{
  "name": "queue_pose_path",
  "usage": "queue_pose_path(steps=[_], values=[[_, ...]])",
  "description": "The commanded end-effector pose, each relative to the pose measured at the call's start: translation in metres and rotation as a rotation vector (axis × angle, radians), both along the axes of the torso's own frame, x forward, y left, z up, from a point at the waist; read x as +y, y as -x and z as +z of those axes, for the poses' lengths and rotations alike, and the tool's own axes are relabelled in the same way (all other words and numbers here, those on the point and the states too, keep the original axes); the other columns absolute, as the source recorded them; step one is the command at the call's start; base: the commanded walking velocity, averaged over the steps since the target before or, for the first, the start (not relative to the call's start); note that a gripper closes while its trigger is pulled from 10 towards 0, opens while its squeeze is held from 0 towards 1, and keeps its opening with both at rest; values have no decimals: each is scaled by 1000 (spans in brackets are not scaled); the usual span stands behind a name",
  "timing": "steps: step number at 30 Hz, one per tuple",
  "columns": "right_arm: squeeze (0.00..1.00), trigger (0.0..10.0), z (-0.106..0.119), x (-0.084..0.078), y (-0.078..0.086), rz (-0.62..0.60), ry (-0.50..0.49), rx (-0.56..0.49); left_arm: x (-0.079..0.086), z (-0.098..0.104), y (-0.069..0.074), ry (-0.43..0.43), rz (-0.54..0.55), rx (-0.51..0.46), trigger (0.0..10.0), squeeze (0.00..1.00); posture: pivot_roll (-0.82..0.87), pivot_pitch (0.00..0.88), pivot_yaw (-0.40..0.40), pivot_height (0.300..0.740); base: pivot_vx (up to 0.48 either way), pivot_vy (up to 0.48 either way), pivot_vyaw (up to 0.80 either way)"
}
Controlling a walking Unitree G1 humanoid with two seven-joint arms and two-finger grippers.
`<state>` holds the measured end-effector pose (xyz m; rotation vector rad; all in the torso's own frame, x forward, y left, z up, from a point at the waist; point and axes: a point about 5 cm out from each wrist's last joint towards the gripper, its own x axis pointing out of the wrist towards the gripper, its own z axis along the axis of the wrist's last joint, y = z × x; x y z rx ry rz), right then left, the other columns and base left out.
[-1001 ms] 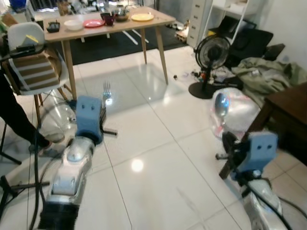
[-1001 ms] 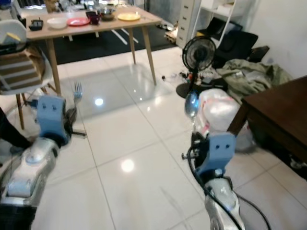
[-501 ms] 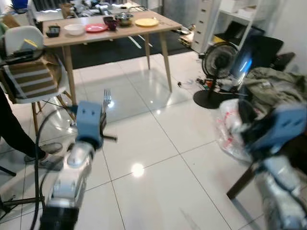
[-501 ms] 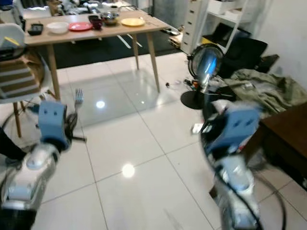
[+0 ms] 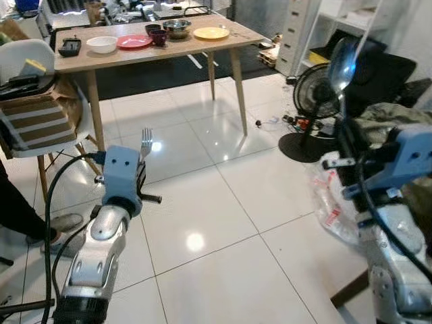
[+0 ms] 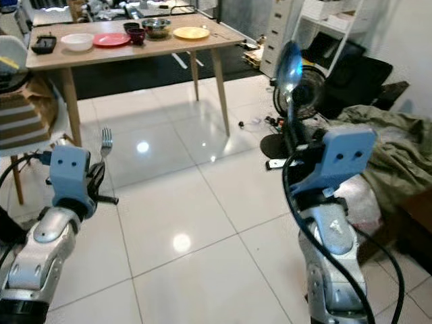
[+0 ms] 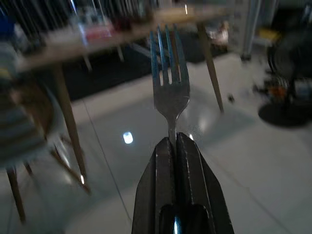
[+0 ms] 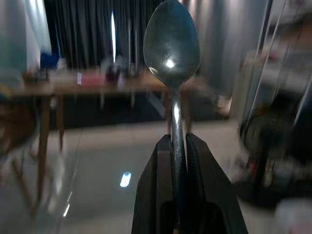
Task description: Setting the table
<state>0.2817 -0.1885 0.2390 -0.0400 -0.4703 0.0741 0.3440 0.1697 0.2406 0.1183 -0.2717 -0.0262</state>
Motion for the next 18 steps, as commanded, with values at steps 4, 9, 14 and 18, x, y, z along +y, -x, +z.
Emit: queue_pose_path(steps=[4, 9, 14, 18], values=[[0, 10000, -35, 2, 0, 2, -1, 117, 8, 14, -2, 11, 12, -45, 10000, 0, 5, 117, 96, 740, 474, 0, 0], [0, 10000, 19, 1, -3, 11, -17, -33, 5, -20, 6, 1, 12, 52, 10000, 0, 5, 117, 96, 740, 475, 0, 0], [0, 10000, 36, 1, -2, 19, -7, -93, -1, -24, 8, -20, -3, 52, 10000, 0, 3, 116, 87, 740, 474, 0, 0], [0, 10000, -1, 6, -4, 25, 17, 17, 6, -6, 2, -16, 14, 3, 10000, 0, 7, 116, 86, 740, 478, 0, 0]])
